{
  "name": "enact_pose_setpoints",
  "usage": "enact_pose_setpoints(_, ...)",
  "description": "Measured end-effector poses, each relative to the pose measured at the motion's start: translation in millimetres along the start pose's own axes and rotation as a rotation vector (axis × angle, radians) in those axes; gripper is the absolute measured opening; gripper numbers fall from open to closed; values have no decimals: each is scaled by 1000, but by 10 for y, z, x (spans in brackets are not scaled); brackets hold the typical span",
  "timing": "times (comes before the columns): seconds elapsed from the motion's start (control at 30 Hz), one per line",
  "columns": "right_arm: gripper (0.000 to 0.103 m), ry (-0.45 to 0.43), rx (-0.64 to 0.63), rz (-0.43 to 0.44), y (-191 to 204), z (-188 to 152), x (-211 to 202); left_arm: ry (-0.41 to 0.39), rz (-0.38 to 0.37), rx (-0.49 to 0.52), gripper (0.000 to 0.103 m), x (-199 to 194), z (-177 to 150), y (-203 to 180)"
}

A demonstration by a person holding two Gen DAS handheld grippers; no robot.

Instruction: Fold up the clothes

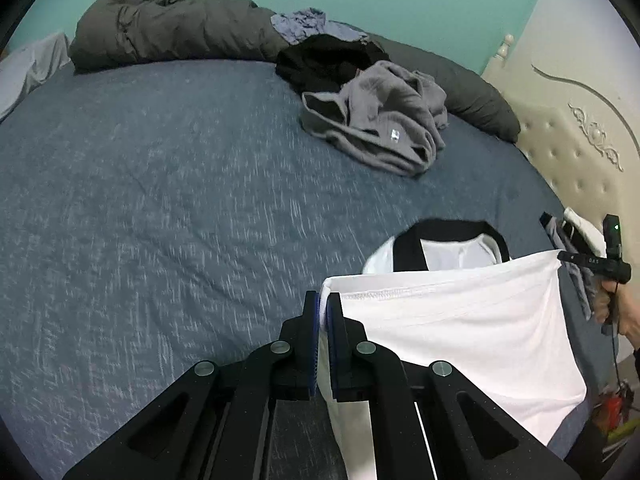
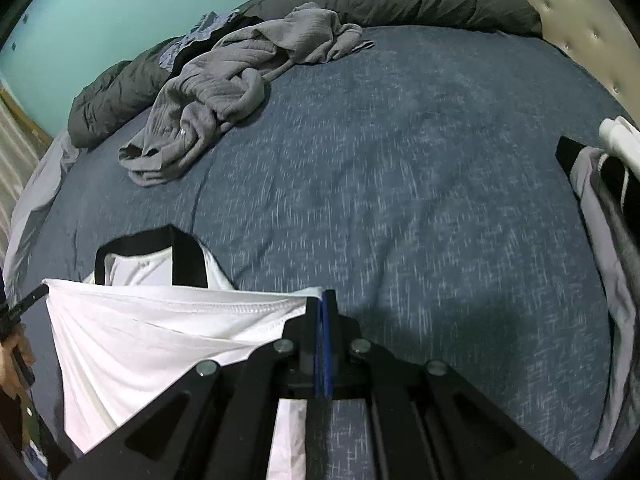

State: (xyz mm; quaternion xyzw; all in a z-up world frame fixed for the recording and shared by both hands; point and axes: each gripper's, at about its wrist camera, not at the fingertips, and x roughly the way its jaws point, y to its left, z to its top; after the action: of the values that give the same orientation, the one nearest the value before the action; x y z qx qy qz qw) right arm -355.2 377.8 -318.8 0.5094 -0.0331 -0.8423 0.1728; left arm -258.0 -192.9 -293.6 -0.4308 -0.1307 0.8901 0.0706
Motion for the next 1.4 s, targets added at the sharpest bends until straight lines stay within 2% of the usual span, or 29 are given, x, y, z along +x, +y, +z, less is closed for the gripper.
enact_pose_setpoints(0.33,1,34,21,-39,46,523,276,20,21,-33,4,348,369,95)
enact_pose_setpoints(0.47,1,57,67,-46,5,605,486,37,37,-66,4,565,421,197)
enact_pose_setpoints(0.7,2,99,115,-40,-86,562,756,78,58,-109,6,870,363,297)
enact_pose_setpoints(0.73,8,95,120,-46,-101,555,762,89,57,-117,6,902,338,305)
enact_pose_setpoints(0.77,21,90,126,-53,-116,548,768,95,58,-120,9,919,311,307)
enact_pose_setpoints(0.8,29,64,138,-43,-146,545,723,95,59,-121,13,920,286,307)
enact_pose_setpoints(0.83,45,36,150,-32,-177,542,676,89,61,-118,23,901,265,308)
enact_pose_setpoints(0.87,60,0,161,-18,-214,542,607,82,62,-118,39,878,242,312)
enact_pose_setpoints(0.93,63,-75,180,9,-292,532,458,66,59,-127,47,818,190,330)
enact_pose_setpoints(0.97,63,-113,189,23,-333,522,381,58,58,-131,47,788,164,339)
enact_pose_setpoints(1.1,63,-171,158,51,-374,457,230,49,52,-130,47,729,88,364)
enact_pose_setpoints(1.17,63,-161,159,71,-391,402,248,51,52,-121,47,736,75,360)
enact_pose_setpoints(1.4,63,-51,1,40,-147,255,597,52,26,-116,47,786,108,355)
